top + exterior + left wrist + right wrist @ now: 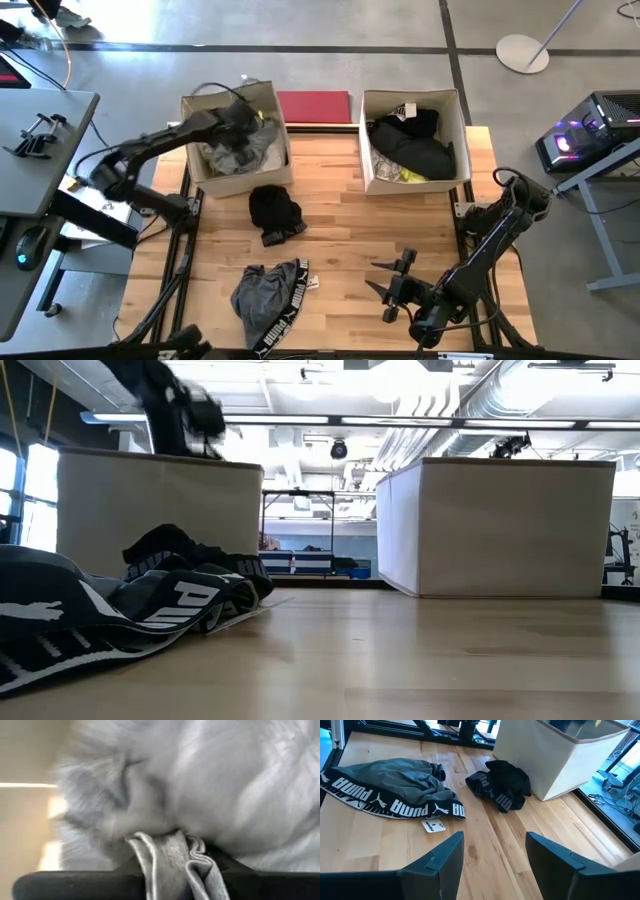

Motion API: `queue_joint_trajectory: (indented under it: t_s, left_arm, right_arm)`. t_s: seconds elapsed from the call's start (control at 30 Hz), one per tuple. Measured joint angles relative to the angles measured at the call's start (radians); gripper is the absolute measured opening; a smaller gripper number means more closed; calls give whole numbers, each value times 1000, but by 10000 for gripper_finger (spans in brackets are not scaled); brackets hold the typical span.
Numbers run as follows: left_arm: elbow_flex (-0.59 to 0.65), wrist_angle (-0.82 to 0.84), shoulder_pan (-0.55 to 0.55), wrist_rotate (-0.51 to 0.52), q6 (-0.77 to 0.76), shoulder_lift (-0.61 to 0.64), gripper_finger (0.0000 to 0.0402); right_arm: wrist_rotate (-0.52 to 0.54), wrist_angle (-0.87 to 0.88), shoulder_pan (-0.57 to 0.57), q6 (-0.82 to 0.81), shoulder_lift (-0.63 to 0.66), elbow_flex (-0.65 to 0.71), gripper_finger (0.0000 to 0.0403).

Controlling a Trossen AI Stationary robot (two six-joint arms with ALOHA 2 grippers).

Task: Sort clothes
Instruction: Put the gray shirt into the left laundry organizer

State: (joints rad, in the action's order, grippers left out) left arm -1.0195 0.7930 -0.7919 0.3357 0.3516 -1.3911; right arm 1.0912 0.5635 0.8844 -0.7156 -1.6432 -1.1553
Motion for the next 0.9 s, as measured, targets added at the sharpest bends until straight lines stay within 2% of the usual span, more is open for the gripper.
queue_joint_trajectory:
  t_s: [0.27,0.37,0.47,0.63,0.77,0.9]
  left_arm:
    - [-151,39,18,-108,-207,211,153]
    - [-183,27,18,-111,-325,252,183]
    - [-191,14,18,-109,-379,272,196]
    - [-190,70,20,-105,-408,224,199]
    - [-190,109,21,-106,-432,134,200]
    - [-190,127,21,-152,-446,26,200]
  right_arm:
    - [-2,-5,0,-19,0,0,201]
    - [-4,-6,0,-20,0,0,201]
    - [-3,-6,0,-19,0,0,201]
    - [-4,-4,0,-18,0,0,201]
    - [-5,-4,0,-21,0,0,201]
    - [-27,-3,0,-32,0,0,201]
